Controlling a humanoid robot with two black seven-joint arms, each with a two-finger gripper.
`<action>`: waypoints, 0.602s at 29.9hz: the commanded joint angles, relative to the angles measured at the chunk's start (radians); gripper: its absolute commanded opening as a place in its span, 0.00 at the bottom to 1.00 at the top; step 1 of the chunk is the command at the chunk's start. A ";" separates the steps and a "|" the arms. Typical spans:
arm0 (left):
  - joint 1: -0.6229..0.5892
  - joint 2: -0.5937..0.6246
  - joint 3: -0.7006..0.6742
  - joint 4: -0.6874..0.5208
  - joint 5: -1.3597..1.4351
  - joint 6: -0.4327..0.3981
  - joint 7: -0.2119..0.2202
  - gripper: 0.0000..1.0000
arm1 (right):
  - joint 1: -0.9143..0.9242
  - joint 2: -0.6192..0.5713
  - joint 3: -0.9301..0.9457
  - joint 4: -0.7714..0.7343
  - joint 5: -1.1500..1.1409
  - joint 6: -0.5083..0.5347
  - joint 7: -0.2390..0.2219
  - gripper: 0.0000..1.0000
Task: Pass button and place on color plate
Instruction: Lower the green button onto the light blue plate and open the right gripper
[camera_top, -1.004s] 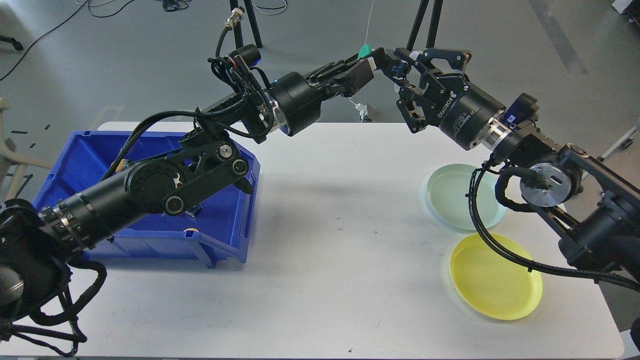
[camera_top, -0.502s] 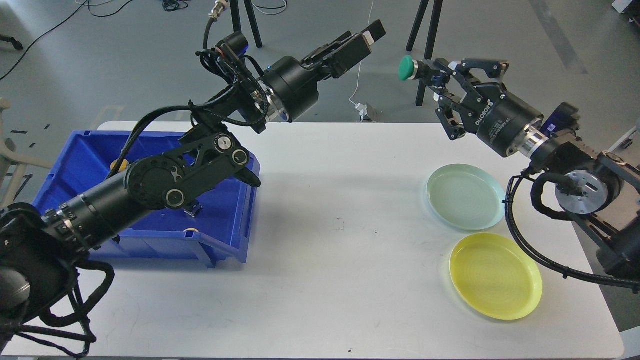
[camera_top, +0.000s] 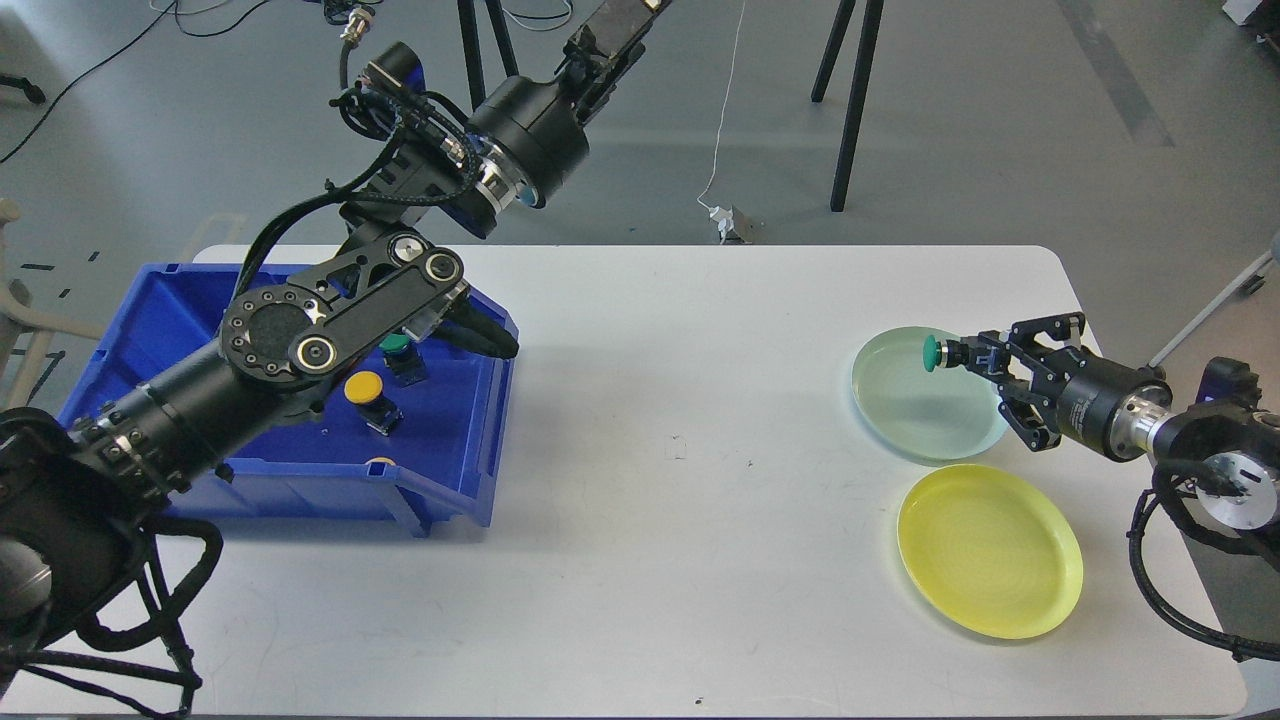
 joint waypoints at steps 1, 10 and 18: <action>-0.001 0.000 0.000 0.000 0.000 0.001 0.000 0.94 | 0.006 0.039 -0.012 -0.076 -0.002 0.005 0.000 0.15; 0.002 -0.005 0.004 0.002 0.003 0.001 0.000 0.94 | 0.030 0.125 -0.015 -0.176 -0.004 0.024 -0.009 0.18; 0.000 -0.015 0.003 0.000 0.005 0.001 -0.001 0.94 | 0.045 0.173 -0.041 -0.255 -0.005 0.019 -0.009 0.25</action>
